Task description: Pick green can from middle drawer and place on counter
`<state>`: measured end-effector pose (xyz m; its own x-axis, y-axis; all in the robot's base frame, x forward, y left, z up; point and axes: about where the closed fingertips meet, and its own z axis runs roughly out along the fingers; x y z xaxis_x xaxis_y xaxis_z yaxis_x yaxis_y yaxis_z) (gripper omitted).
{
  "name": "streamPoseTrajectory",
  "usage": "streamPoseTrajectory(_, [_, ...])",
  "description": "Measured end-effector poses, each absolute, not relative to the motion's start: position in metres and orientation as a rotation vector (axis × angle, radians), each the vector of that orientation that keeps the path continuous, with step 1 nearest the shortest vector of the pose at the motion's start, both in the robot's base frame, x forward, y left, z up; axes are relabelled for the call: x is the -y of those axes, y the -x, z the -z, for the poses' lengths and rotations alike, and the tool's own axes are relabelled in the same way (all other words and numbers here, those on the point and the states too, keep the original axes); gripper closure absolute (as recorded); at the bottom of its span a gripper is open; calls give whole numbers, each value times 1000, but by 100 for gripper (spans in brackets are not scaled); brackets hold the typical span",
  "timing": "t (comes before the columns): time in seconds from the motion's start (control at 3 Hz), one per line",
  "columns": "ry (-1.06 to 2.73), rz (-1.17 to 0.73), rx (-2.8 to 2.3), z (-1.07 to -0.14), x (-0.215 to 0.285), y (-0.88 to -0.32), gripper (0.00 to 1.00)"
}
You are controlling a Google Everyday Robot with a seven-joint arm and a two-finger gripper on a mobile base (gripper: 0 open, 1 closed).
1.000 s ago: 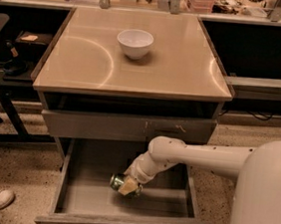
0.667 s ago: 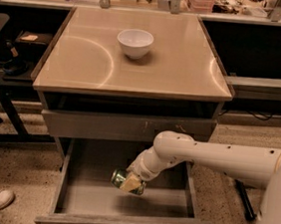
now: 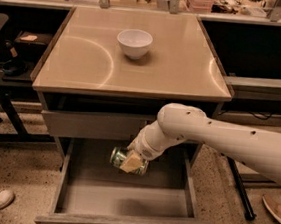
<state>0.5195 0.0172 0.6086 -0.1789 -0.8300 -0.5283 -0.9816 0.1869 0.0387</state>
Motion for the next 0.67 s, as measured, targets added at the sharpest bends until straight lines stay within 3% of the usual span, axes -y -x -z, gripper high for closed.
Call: streamPoseTrajectory(0.67, [1719, -492, -2032, -654, -26, -518, 100])
